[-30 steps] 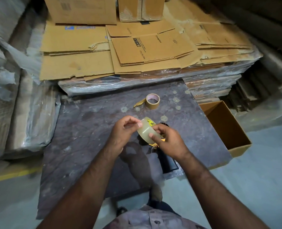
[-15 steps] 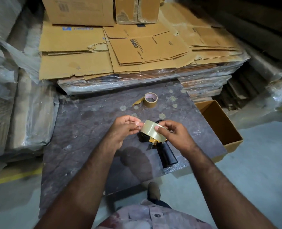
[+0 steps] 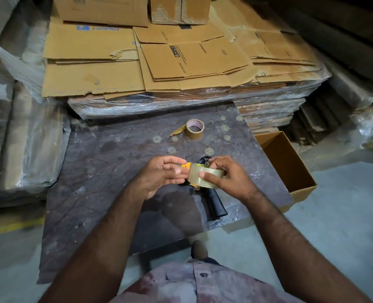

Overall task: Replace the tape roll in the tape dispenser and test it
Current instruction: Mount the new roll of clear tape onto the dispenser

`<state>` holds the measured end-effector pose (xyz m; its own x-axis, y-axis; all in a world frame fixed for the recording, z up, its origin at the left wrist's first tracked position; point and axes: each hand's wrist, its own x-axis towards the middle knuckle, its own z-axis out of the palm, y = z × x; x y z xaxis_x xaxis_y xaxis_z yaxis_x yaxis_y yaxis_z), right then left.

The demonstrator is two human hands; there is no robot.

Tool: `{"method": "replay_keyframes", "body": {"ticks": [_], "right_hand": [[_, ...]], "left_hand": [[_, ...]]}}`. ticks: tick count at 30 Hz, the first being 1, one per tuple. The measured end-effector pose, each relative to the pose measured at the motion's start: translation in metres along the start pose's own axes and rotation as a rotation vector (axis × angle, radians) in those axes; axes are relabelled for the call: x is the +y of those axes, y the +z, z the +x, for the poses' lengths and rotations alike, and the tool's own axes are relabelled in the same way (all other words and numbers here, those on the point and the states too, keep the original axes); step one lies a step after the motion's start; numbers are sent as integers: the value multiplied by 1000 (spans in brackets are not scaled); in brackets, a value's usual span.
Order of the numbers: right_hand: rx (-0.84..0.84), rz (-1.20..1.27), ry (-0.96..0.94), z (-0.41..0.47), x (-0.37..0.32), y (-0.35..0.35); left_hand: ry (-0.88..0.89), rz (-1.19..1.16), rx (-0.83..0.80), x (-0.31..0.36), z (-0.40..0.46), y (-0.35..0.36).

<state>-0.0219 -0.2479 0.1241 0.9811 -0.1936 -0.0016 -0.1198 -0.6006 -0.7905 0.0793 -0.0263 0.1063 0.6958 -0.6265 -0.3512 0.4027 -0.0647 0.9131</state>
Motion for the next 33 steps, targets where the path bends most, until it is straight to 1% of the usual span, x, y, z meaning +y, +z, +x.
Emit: {"method": "replay_keyframes", "body": {"ticks": [2,4,5,6,8,9,11,14,16,19,22,24,29,33], "right_hand": [[14,-39,-52,8,12,-6],[24,-138,-148,15,24,-11],[4,-173,-192,20,30,-13],[-36,-188,-221,24,37,-15],[-125,-178,-271,34,49,-17],[-158,-170,-300,39,55,-17],[-191,-164,-360,50,68,-17],[-222,-147,-350,62,90,-22],[-247,-160,-308,68,104,-24],[-279,-216,-249,79,120,-24],[-286,-275,-213,94,131,-22],[-298,-313,-242,103,137,-19],[-329,-300,-319,117,145,-6],[-356,-279,-356,119,152,0]], "left_hand": [[20,-34,51,-4,6,1],[52,17,95,-5,12,1],[68,95,87,-6,16,2],[72,199,44,-6,21,5],[38,461,-57,-5,32,17],[37,581,-72,-5,39,24],[64,734,0,-8,52,37],[130,774,173,-13,67,47],[143,836,239,-17,78,51],[111,949,278,-26,95,63],[48,989,318,-39,105,77],[9,1003,355,-46,109,83],[-4,1024,463,-56,119,85],[-88,1097,444,-60,123,83]]}}
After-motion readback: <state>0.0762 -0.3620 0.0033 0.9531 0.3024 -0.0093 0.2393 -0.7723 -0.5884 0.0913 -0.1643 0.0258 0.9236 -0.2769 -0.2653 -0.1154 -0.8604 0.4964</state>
